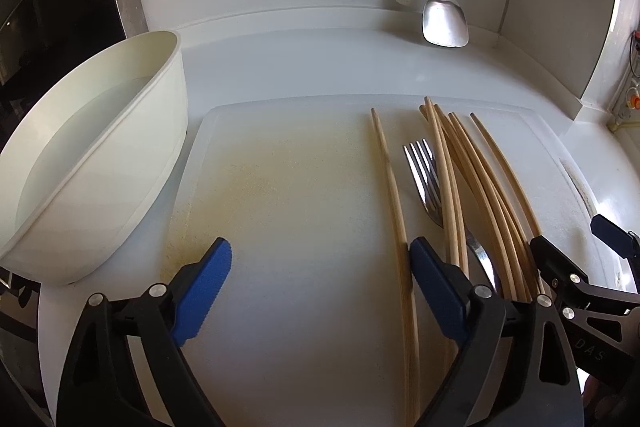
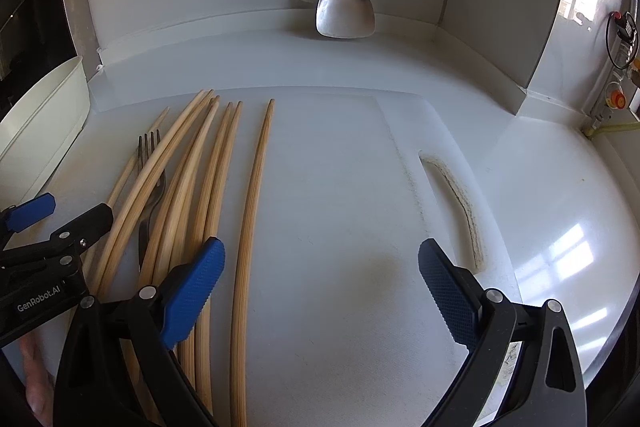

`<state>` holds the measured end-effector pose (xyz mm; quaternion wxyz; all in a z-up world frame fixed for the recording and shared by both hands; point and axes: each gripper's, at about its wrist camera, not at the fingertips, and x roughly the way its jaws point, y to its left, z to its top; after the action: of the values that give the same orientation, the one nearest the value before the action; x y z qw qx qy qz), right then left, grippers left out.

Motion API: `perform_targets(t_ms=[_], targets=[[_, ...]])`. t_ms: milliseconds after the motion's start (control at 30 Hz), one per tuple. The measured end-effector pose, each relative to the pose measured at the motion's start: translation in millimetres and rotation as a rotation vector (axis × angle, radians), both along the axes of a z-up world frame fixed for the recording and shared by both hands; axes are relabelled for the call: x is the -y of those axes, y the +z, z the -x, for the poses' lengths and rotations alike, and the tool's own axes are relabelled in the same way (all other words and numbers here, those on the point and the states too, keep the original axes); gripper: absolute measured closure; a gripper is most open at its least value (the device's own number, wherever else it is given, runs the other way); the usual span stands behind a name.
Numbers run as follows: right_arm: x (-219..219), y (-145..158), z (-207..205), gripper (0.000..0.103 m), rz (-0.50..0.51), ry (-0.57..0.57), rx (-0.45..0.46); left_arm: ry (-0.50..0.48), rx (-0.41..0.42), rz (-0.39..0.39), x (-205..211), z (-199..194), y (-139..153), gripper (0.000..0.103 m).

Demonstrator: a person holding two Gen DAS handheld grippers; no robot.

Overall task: Organize utensils
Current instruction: 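Close the right gripper on one wooden chopstick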

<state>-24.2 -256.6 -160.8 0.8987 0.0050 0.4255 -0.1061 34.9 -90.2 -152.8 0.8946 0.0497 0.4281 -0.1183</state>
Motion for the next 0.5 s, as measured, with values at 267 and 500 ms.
perform_targets(t_ms=[267, 500], targets=[[3.0, -1.2, -1.6, 0.019, -0.061, 0.022, 0.013, -0.040, 0.009, 0.000, 10.4, 8.1, 4.8, 0.051], [-9.3, 1.7, -2.0, 0.044, -0.046, 0.071, 0.029, -0.054, 0.010, -0.004, 16.0, 9.6, 7.3, 0.071]])
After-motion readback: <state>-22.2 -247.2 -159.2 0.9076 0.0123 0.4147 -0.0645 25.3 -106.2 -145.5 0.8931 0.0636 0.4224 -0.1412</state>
